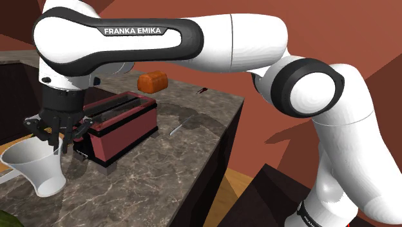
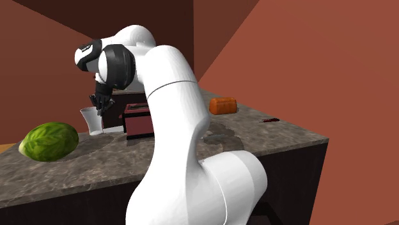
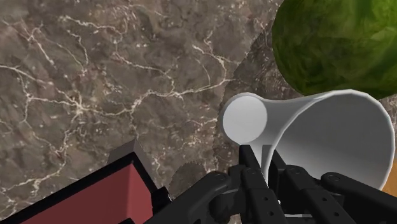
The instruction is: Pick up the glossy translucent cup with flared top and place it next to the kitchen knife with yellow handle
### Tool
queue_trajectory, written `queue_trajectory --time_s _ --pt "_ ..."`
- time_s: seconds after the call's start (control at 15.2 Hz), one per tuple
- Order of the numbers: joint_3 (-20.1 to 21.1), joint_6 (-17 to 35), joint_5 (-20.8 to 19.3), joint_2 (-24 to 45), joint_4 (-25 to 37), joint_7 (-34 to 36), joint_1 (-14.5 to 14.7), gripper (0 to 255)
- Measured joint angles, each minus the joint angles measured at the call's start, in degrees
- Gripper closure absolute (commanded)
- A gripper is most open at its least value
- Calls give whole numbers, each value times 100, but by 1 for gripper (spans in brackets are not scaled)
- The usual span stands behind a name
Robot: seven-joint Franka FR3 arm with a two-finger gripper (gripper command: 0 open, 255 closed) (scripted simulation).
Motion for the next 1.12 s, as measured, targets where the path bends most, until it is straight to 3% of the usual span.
queue_trajectory --time_s 1.12 --pt "7 1067 59 121 -965 -200 -20 255"
